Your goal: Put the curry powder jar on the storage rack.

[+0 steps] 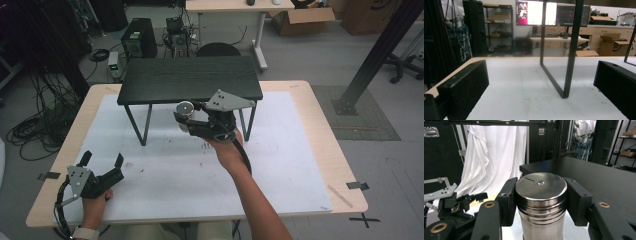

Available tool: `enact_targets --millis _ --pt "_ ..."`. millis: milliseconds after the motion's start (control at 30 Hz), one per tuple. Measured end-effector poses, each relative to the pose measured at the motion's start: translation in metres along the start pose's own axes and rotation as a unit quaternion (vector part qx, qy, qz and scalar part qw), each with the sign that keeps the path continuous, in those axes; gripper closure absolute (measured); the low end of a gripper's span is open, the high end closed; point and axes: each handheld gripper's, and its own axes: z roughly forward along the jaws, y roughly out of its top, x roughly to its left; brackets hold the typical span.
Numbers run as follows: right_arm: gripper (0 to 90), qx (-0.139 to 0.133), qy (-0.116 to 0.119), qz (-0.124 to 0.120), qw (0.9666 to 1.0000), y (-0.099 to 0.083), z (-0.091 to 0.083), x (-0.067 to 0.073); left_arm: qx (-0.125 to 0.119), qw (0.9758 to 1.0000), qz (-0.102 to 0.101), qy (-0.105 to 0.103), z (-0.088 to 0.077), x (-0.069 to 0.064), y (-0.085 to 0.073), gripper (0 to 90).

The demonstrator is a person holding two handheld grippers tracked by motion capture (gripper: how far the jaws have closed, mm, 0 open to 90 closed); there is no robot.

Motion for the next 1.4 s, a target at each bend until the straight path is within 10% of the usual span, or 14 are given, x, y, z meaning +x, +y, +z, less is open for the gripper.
enact_targets --millis 533,1400 --pt "48.4 0.002 0.014 -0.009 0.9999 0.038 0.015 -0.007 -0.001 1.0 -0.001 0.0 0.0 0.0 0.0 0.2" --pt "48.4 0.004 -0.057 0.005 0.9983 0.074 0.047 -0.05 -0.001 1.0 -0.001 0.0 0.0 0.0 0.0 0.2"
